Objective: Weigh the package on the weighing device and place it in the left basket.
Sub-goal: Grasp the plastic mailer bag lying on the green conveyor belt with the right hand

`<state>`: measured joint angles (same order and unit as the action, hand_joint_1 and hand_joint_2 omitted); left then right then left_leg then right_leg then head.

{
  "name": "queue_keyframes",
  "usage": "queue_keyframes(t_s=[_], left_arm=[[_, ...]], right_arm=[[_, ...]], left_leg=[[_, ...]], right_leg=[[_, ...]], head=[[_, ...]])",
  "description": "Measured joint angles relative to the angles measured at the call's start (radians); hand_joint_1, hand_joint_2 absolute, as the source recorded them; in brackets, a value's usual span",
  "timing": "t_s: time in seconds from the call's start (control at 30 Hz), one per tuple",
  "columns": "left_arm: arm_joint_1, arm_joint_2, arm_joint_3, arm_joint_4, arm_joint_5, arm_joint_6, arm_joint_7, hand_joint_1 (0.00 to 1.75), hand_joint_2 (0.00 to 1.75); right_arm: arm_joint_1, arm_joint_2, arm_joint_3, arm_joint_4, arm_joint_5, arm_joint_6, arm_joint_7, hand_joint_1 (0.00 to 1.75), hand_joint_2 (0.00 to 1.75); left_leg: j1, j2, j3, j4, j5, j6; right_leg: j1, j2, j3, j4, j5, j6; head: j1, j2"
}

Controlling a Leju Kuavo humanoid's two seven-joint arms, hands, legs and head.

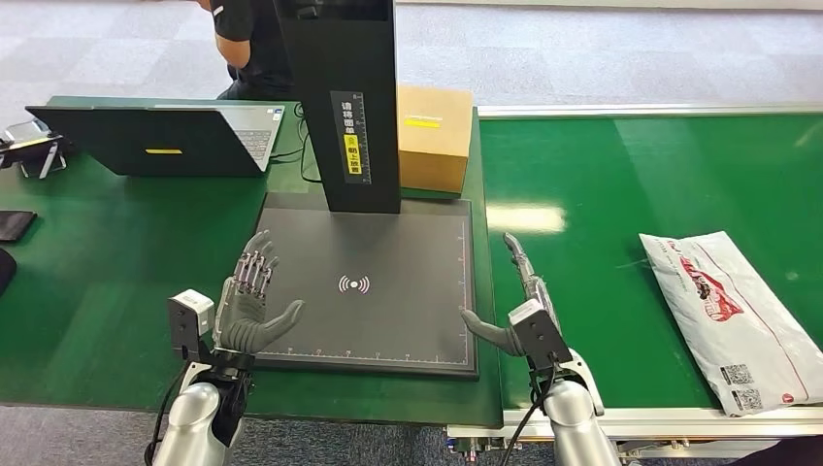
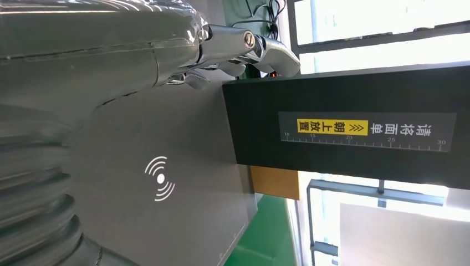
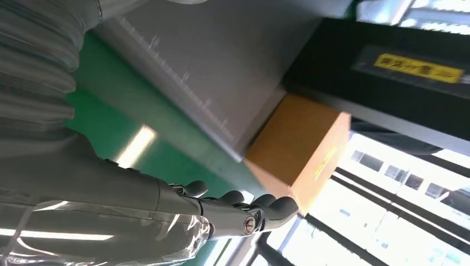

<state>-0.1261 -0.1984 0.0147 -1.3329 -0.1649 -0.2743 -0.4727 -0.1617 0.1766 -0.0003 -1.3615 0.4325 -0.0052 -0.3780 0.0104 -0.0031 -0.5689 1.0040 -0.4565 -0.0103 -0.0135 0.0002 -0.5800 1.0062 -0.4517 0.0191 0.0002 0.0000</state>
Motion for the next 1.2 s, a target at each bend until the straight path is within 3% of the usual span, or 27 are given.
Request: queue_keyframes(t_s=[0.27,0.57,0.87,1.2], left_arm=[[0.005,0.0,0.002,0.0,0.005,-0.002,-0.002,0.0,1.75],[0.008,0.001,0.007,0.0,0.016,-0.002,-0.006,0.0,1.75],[0.022,0.001,0.018,0.0,0.026,-0.003,-0.009,0.0,1.75],[0.031,0.004,0.026,0.0,0.03,-0.004,-0.009,0.0,1.75]], right_arm=[[-0.033,-0.05,-0.029,-0.008,0.29,-0.134,0.094,0.0,1.75],[-0.1,-0.12,-0.066,0.054,0.484,-0.245,0.122,0.0,1.75],[-0.14,-0.187,-0.105,0.128,0.579,-0.312,0.194,0.0,1.75],[-0.156,-0.236,-0.234,0.217,0.61,-0.376,0.233,0.0,1.75]], left_leg=[[0.0,0.0,0.0,0.0,0.0,0.0],[0.0,0.0,0.0,0.0,0.0,0.0],[0.0,0.0,-0.001,0.0,0.0,0.0],[-0.001,-0.001,-0.001,0.0,0.0,0.0]], right_leg=[[0.0,0.0,0.0,0.0,0.0,0.0],[0.0,0.0,0.0,0.0,0.0,0.0],[0.0,0.0,0.0,0.0,0.0,0.0],[-0.001,-0.001,-0.001,0.0,0.0,0.0]], head=[[0.0,0.0],[0.0,0.0],[0.0,0.0],[0.0,0.0]])
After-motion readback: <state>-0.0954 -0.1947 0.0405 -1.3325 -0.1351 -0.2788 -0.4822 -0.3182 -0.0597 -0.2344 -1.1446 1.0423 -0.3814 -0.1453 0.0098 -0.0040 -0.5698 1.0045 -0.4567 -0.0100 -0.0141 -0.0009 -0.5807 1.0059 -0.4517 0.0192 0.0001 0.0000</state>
